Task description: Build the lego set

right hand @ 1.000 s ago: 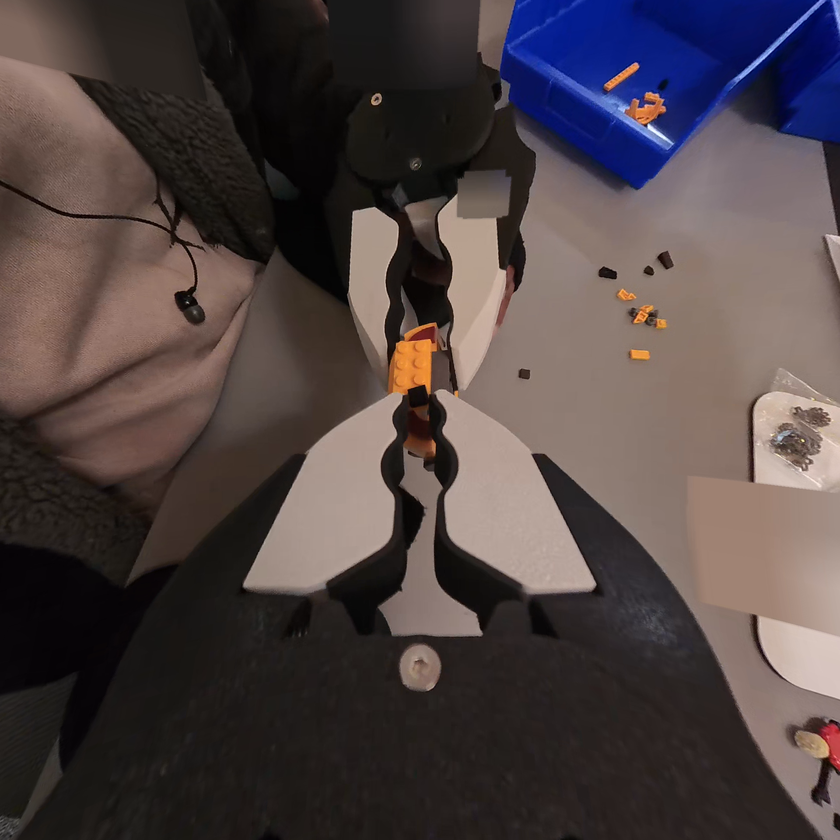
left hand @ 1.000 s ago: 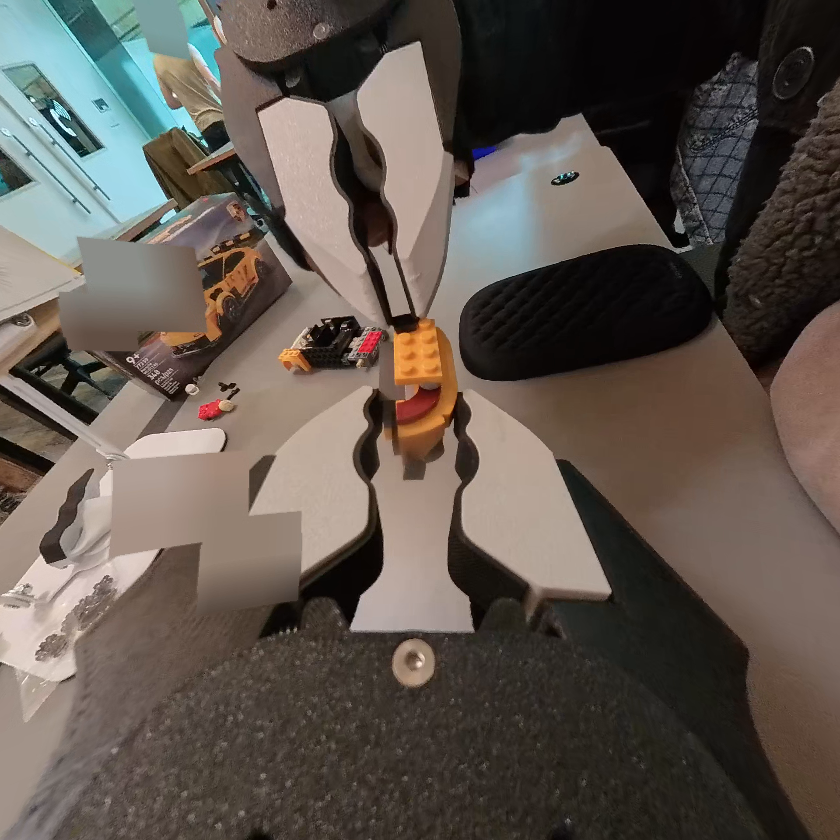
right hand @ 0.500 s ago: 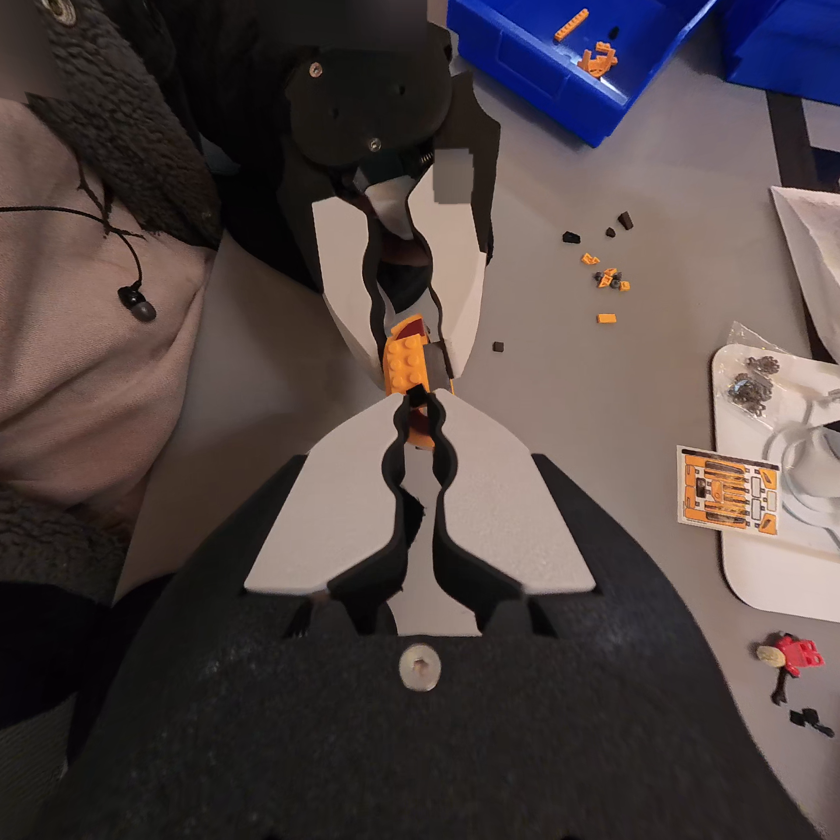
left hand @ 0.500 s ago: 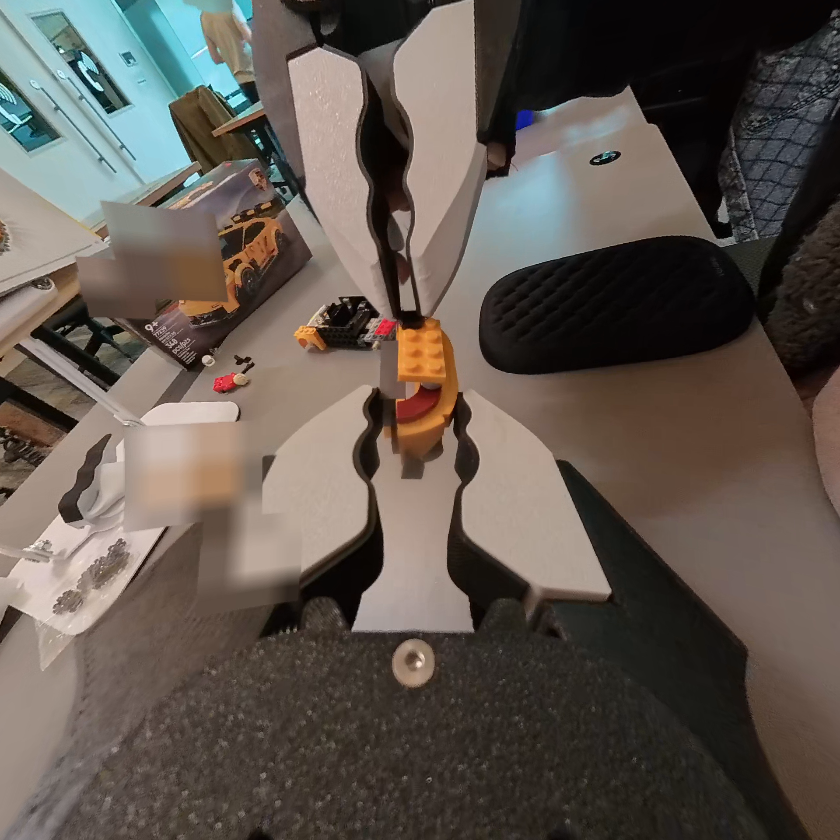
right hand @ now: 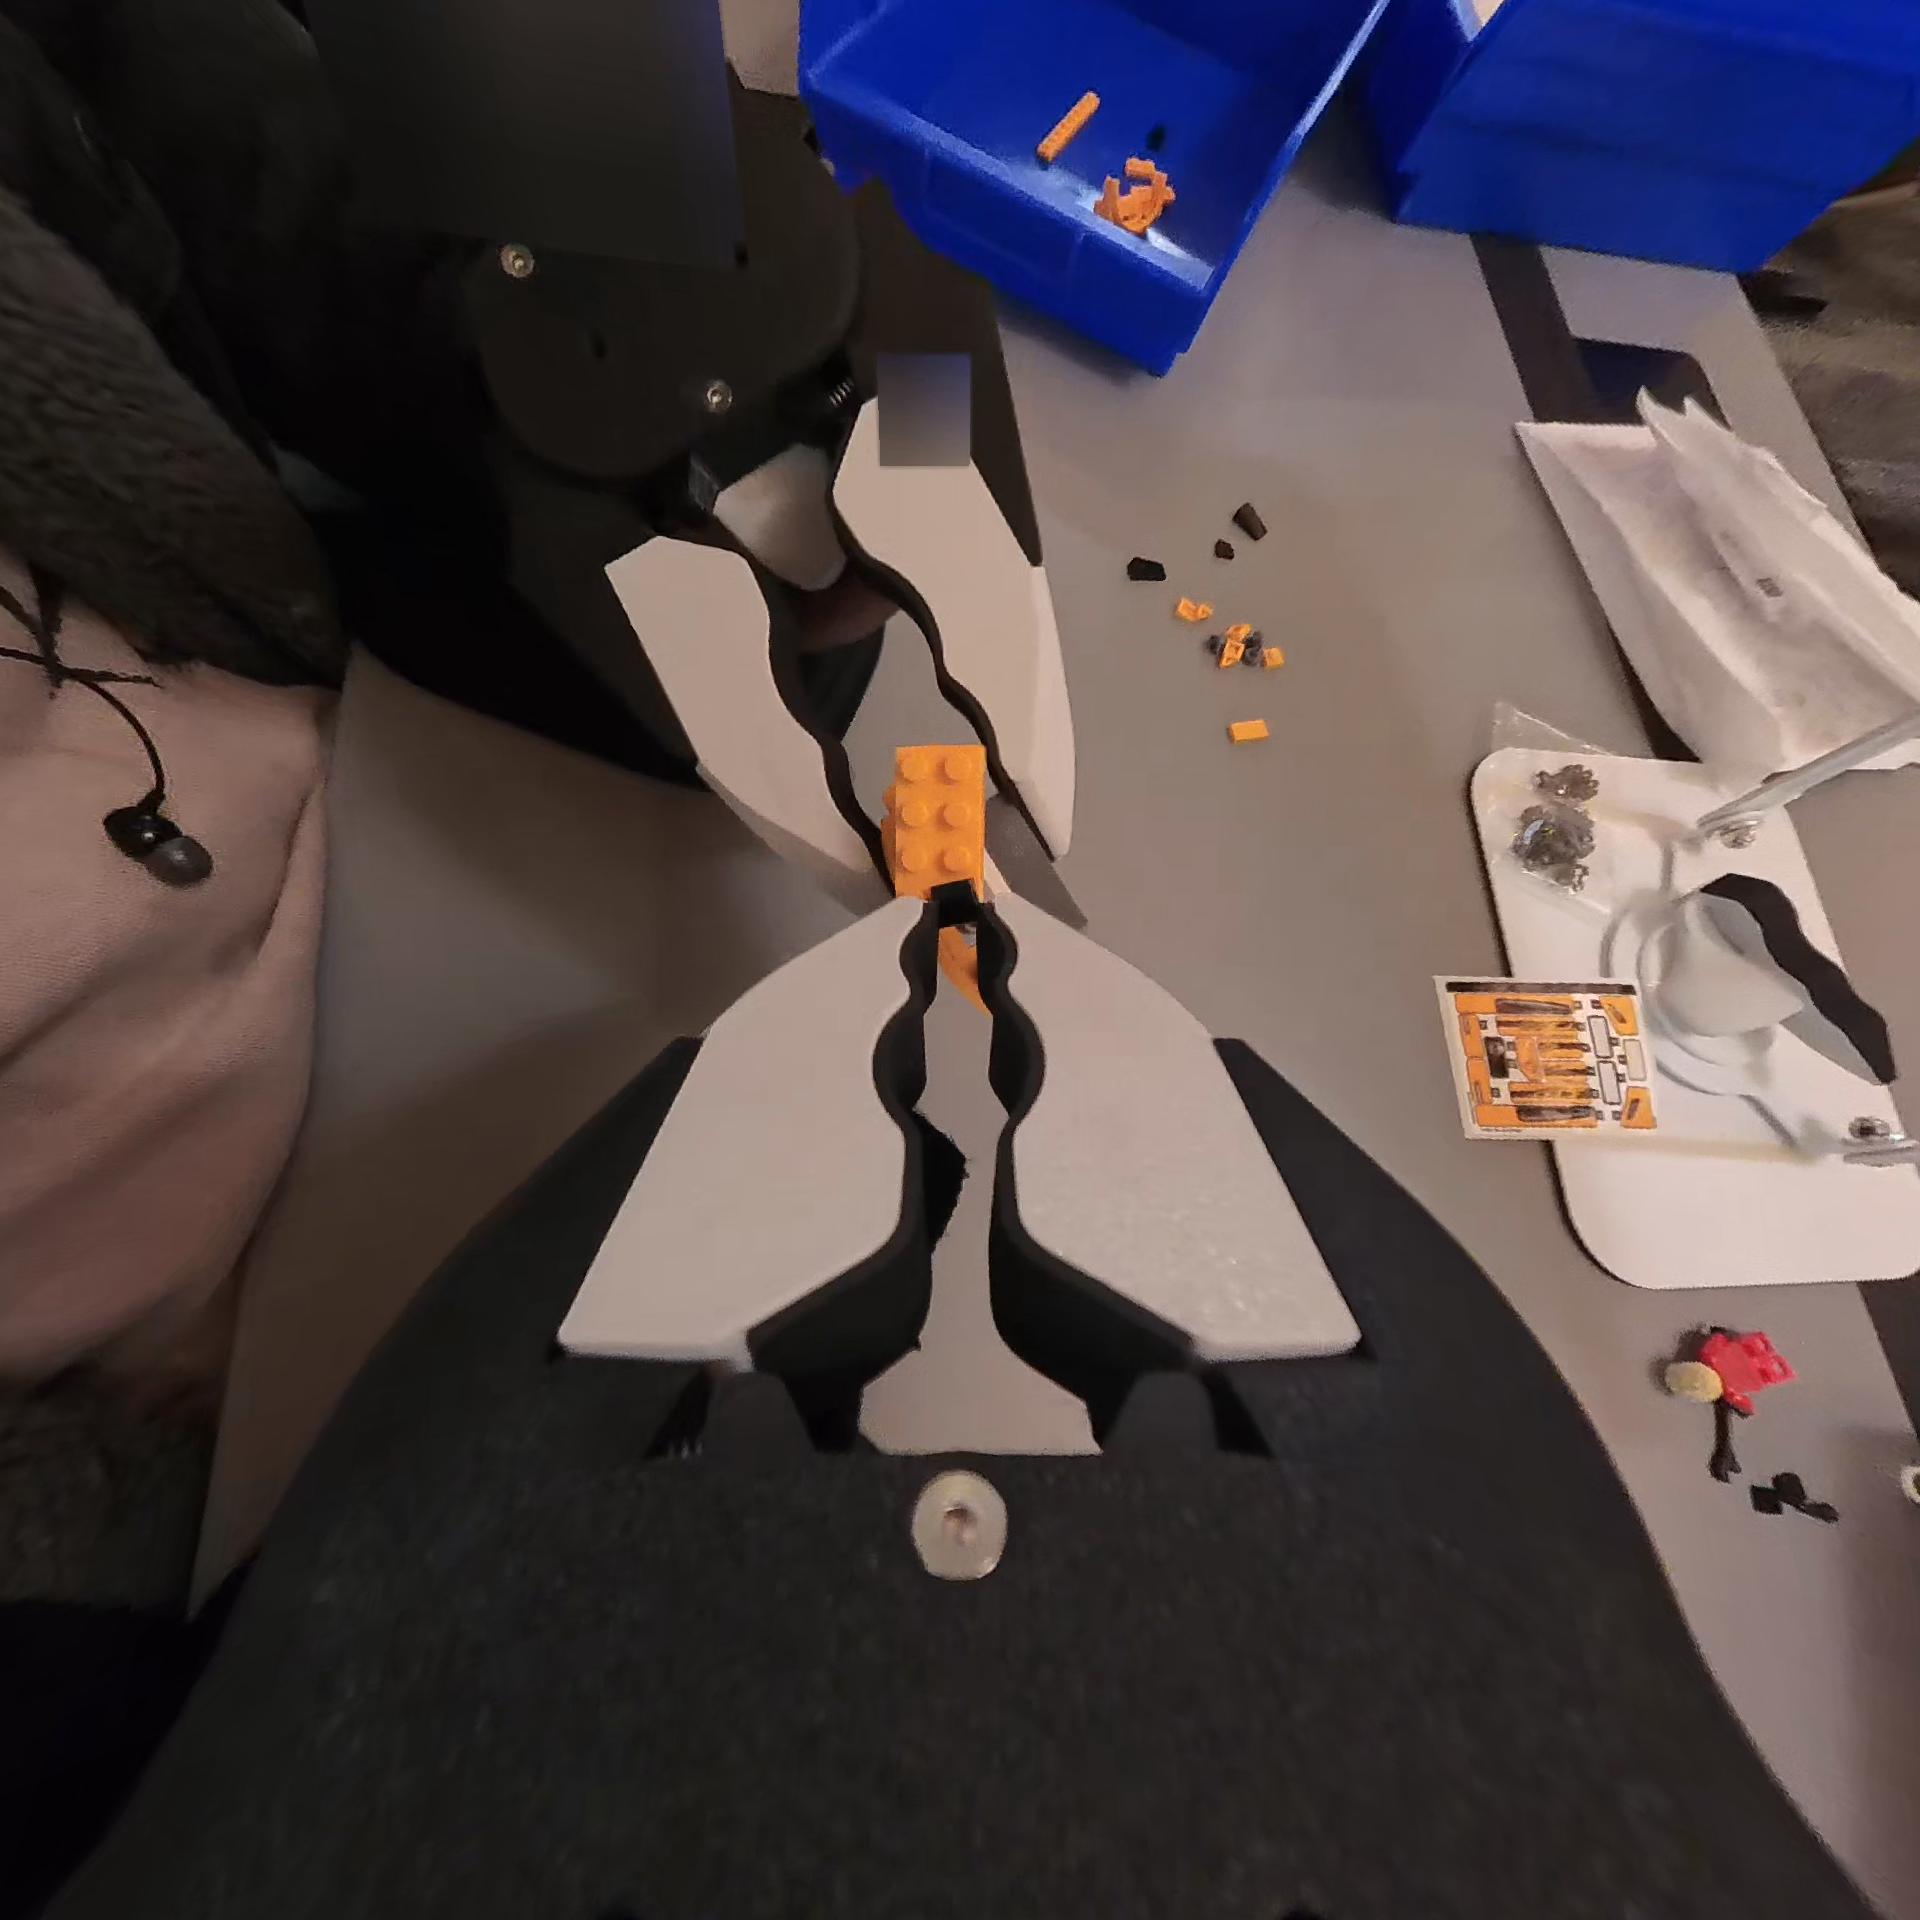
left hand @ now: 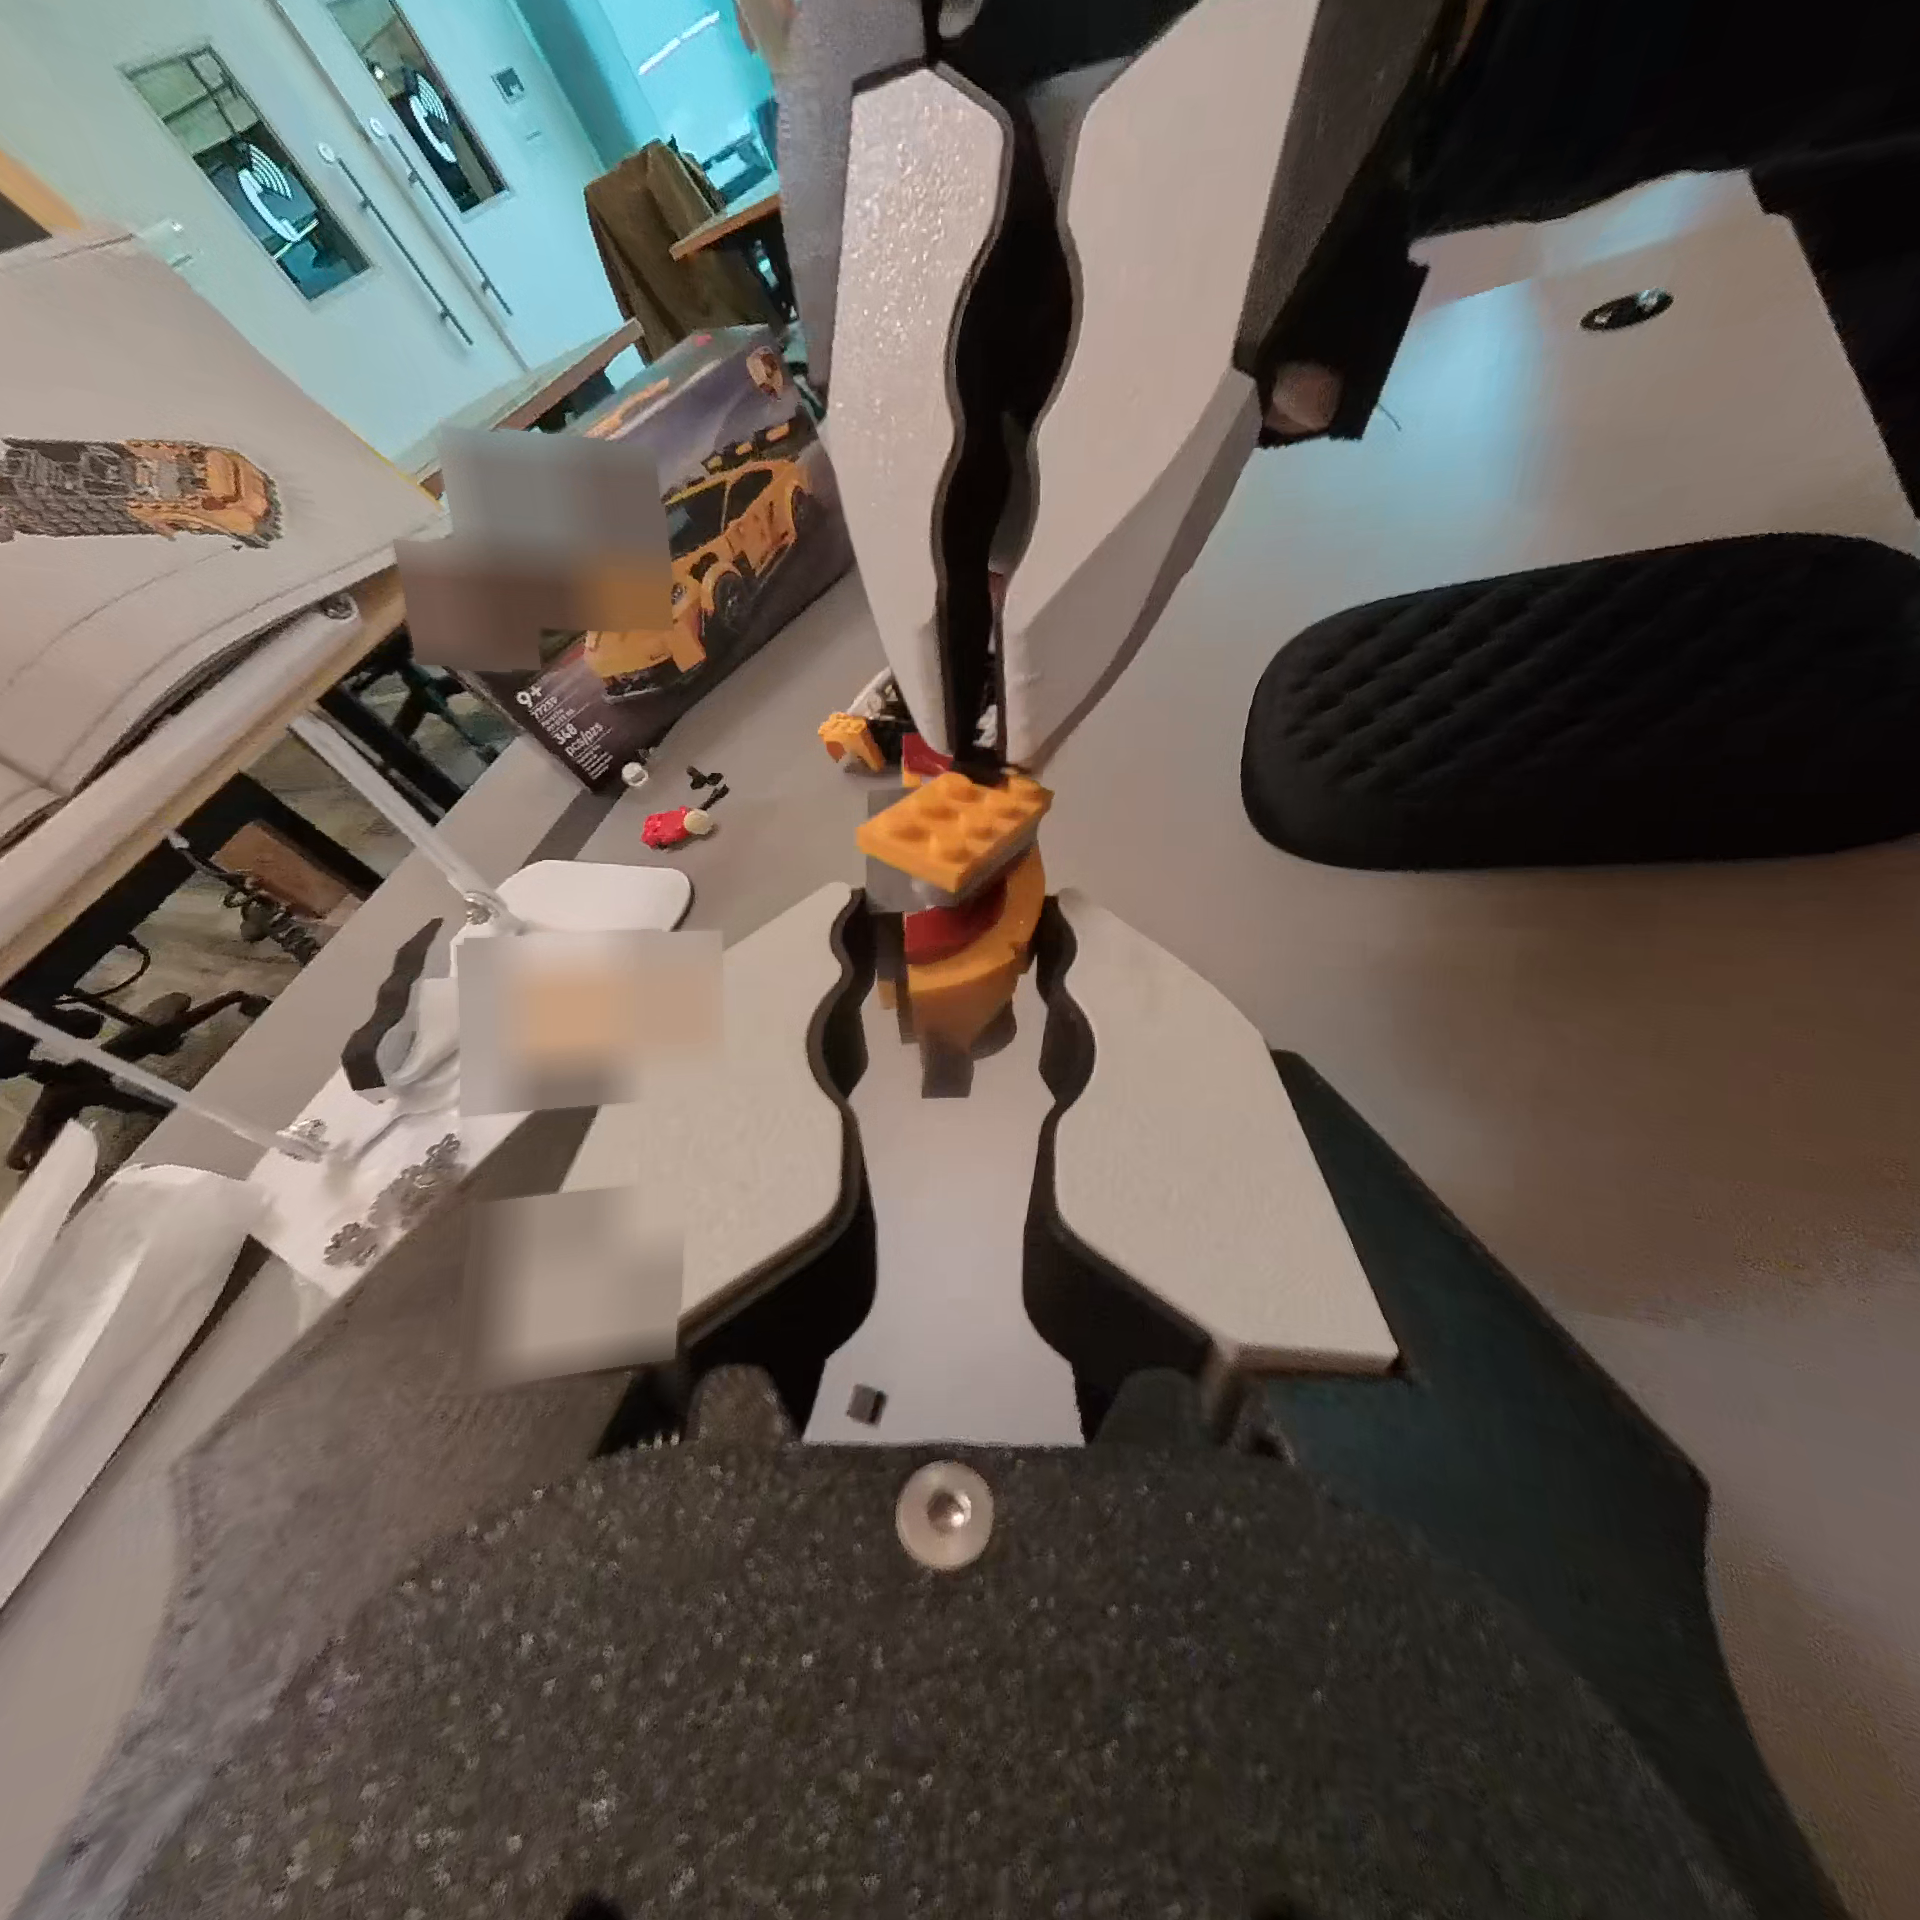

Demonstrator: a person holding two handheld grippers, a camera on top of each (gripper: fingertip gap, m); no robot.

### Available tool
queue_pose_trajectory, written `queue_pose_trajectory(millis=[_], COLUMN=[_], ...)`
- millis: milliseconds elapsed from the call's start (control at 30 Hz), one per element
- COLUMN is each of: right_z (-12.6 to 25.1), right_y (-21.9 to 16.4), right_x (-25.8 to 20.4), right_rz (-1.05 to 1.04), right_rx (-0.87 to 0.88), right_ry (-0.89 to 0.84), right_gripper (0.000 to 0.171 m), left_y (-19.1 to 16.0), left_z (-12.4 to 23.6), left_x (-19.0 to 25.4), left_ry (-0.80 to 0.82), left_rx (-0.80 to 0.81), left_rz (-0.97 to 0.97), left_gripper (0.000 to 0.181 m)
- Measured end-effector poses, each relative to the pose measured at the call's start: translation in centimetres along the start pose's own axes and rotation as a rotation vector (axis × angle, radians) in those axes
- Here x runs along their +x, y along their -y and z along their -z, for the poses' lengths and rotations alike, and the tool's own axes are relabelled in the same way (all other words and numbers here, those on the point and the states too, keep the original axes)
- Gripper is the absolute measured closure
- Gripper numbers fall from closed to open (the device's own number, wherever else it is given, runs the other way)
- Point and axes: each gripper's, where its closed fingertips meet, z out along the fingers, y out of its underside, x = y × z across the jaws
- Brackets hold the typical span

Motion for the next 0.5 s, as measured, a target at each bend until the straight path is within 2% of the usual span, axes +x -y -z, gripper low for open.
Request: queue_pose_trajectory(millis=[300, 500], right_z=[0.6, 1.1], right_y=[-0.5, -1.6], right_x=[0.0, 0.5], right_rz=[0.024, 0.016], right_rx=[-0.053, -0.12], right_ry=[0.014, 0.091], right_gripper=[0.164, 0.164], left_y=[-0.2, -1.6], left_z=[0.1, -0.4], left_x=[0.6, 2.8], left_ry=[-0.1, -0.335], left_rx=[0.016, -0.041], left_rz=[0.09, 0.272], left_gripper=[0.151, 0.151])
